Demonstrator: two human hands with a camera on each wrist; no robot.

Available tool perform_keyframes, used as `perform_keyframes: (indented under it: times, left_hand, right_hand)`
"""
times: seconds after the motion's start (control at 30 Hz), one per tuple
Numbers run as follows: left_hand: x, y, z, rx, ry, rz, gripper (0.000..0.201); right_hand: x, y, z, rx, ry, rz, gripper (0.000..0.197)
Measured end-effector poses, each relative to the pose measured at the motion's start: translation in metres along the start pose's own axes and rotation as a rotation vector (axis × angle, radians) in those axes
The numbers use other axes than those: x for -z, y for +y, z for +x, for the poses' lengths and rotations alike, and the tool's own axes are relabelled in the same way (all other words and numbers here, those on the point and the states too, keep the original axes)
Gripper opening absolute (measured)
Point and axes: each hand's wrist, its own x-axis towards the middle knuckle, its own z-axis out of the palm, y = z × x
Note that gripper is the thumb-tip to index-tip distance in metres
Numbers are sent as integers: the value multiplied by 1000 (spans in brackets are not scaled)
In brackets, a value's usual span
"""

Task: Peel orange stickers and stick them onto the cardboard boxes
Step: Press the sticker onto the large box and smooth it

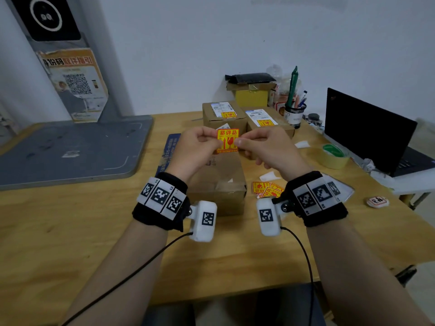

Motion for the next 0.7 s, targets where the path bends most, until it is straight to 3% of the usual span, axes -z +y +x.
perform_keyframes:
  times: [0.17, 0.7]
  left_hand:
    - [13, -7, -3, 39, 1, 5, 10]
    - [21, -41, -12, 118, -36, 308, 22]
  right_hand:
    - [-10, 4, 1, -41, -35, -16, 22]
    - [-36, 22, -2, -111, -79, -78, 20]
